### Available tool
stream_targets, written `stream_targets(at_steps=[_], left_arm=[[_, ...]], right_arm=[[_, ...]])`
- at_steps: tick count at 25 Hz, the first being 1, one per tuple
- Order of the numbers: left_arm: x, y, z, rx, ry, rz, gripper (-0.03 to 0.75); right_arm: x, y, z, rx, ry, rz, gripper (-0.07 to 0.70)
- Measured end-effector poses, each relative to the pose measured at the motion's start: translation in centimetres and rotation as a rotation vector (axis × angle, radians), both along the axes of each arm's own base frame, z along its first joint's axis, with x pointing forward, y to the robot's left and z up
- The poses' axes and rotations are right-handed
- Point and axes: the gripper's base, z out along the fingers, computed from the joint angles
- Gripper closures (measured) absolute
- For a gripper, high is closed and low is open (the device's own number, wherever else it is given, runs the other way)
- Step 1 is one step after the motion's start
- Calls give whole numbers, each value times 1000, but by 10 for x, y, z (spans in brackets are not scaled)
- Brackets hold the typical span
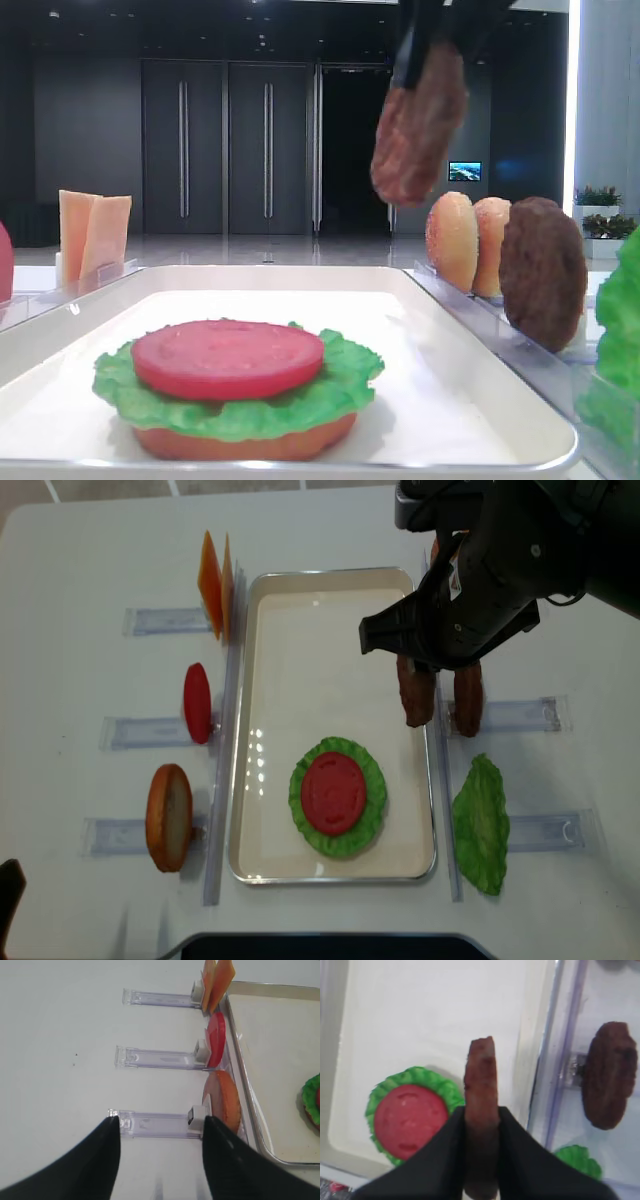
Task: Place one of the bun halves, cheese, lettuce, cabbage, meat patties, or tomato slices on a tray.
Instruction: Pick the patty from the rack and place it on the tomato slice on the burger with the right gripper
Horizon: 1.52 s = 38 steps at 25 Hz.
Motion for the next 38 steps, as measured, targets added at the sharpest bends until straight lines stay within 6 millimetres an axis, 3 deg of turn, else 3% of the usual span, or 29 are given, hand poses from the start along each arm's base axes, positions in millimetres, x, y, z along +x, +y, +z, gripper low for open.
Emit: stream_targets(at_steps=[5, 12, 20, 26, 38], left_arm=[[0, 0, 0, 0, 0, 0, 307], [0, 0, 0, 0, 0, 0, 307], [0, 0, 0, 0, 0, 0, 307], [0, 0, 0, 0, 0, 0, 307], [0, 0, 0, 0, 0, 0, 307]], right_arm=[[-14, 8, 11, 125, 53, 73, 490], [-28, 27, 11, 220, 67, 159, 491], [-39, 39, -18, 441, 72, 237, 491], [-42, 37, -35, 496, 38, 242, 491], [-24, 32, -56, 512, 68, 250, 491]])
